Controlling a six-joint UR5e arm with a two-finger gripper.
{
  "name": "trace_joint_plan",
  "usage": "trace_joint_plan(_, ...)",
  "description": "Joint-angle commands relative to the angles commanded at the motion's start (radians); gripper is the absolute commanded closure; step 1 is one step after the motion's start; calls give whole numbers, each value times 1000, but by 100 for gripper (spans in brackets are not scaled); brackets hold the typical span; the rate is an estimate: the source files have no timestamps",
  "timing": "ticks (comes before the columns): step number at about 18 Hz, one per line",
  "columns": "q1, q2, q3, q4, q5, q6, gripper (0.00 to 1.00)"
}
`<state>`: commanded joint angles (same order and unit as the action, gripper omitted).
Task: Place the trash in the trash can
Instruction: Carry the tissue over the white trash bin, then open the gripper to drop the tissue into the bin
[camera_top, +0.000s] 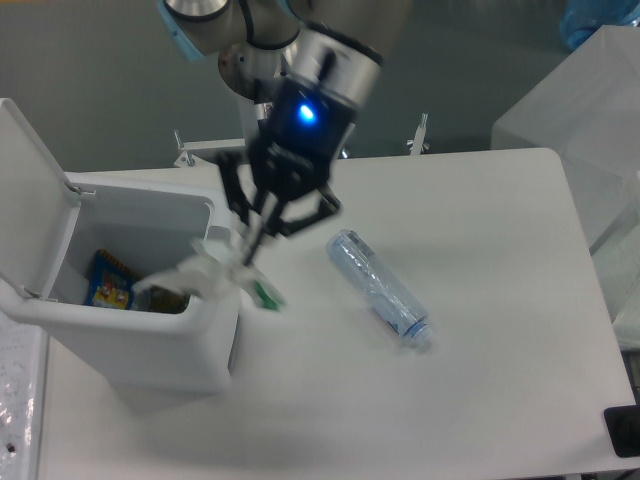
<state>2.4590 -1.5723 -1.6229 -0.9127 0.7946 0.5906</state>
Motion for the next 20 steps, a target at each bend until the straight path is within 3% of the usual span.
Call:
trace_joint_plan(3,-50,5,-23,2,5,-15,100)
trace_joint_plan(8,-60,37,-71,3,11,6,98)
trace_joint_plan(9,-60,37,-77,5,9,8,89)
trace_joint_plan(12,-71,37,-77,6,8,8,35)
trace_joint_plan(13,-72,37,-77,6,8,9,12)
trace_joint_plan(14,-71,38,-77,6,8,8,0)
trace_joint_plan(20,-48,41,-68,14,9,12,0)
